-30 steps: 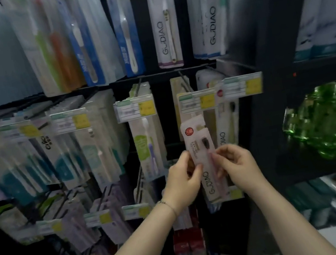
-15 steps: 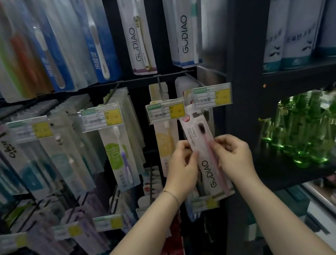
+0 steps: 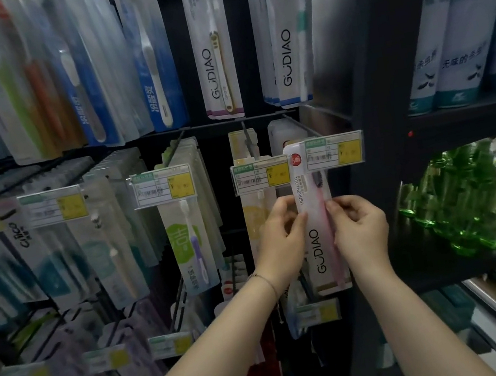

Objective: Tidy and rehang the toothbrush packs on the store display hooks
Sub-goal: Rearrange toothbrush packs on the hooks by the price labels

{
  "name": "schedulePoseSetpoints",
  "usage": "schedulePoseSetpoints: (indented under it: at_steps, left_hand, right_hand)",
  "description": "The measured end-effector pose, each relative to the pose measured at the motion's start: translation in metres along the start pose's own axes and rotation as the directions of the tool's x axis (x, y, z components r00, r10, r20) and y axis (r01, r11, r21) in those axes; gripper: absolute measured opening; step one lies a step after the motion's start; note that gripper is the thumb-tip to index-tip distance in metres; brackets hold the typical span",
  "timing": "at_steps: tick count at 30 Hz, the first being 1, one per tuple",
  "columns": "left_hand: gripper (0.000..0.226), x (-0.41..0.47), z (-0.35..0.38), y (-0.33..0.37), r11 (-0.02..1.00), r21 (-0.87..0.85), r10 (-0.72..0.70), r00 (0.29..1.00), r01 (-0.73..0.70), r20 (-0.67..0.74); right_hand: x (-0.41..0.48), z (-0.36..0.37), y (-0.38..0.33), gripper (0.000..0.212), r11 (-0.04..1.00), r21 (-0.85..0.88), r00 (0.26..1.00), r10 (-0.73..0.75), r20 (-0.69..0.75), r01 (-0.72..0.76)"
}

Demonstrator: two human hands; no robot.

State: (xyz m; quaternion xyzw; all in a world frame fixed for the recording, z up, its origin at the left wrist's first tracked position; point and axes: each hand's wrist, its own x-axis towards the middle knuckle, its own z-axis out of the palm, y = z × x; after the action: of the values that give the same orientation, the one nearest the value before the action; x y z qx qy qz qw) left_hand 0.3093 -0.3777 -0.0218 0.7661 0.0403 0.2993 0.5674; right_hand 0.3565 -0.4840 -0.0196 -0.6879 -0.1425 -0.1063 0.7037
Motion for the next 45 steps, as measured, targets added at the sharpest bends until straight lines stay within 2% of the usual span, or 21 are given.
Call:
schedulePoseSetpoints:
  at_steps: [6, 12, 19, 23, 26, 31, 37, 41, 45]
  left_hand:
    - [0.015, 0.014, -0.006, -0.008, 0.994, 0.091, 0.054, 0.997, -0.060, 0.062]
    - [0.028, 0.021, -0.005, -0.012, 0.957, 0.246, 0.139, 0.987, -0.155, 0.079]
    - [0.026, 0.021, -0.005, -0.017, 0.934, 0.247, 0.237, 0.966, -0.257, 0.107]
    - [0.028, 0.021, -0.007, -0.023, 0.917, 0.252, 0.296, 0.951, -0.309, 0.089]
    - [0.025, 0.025, -0.009, -0.023, 0.931, 0.244, 0.272, 0.962, -0.271, 0.030]
    - [0.014, 0.038, -0.010, -0.026, 0.942, 0.292, 0.192, 0.980, -0.168, -0.055]
    - [0.016, 0.059, -0.013, -0.019, 0.932, 0.359, 0.102, 0.983, -0.042, -0.149]
    - [0.011, 0.074, -0.008, -0.019, 0.960, 0.279, 0.037, 0.986, 0.011, -0.165]
    - [0.006, 0.082, 0.000, -0.020, 0.979, 0.189, -0.049, 0.992, 0.072, -0.120]
  right_hand:
    - [-0.003, 0.008, 0.002, 0.015, 0.998, -0.063, 0.995, -0.028, -0.097, 0.022]
    - [0.000, 0.012, 0.009, 0.019, 0.990, -0.139, 0.988, -0.018, -0.152, -0.003]
    - [-0.007, 0.011, 0.013, 0.015, 0.979, -0.204, 0.991, -0.044, -0.126, 0.018]
    - [-0.013, 0.011, 0.017, 0.021, 0.978, -0.205, 0.991, -0.058, -0.118, 0.033]
    - [-0.015, 0.013, 0.023, 0.017, 0.981, -0.193, 0.990, -0.055, -0.129, 0.030]
    - [-0.018, 0.016, 0.026, 0.013, 0.965, -0.239, 0.989, -0.129, -0.077, 0.107]
    - [-0.014, 0.020, 0.028, 0.014, 0.967, -0.225, 0.990, -0.133, -0.051, 0.119]
    - [-0.012, 0.021, 0.032, 0.013, 0.967, -0.221, 0.990, -0.137, -0.036, 0.126]
    - [-0.010, 0.022, 0.033, 0.016, 0.966, -0.214, 0.989, -0.149, -0.012, 0.143]
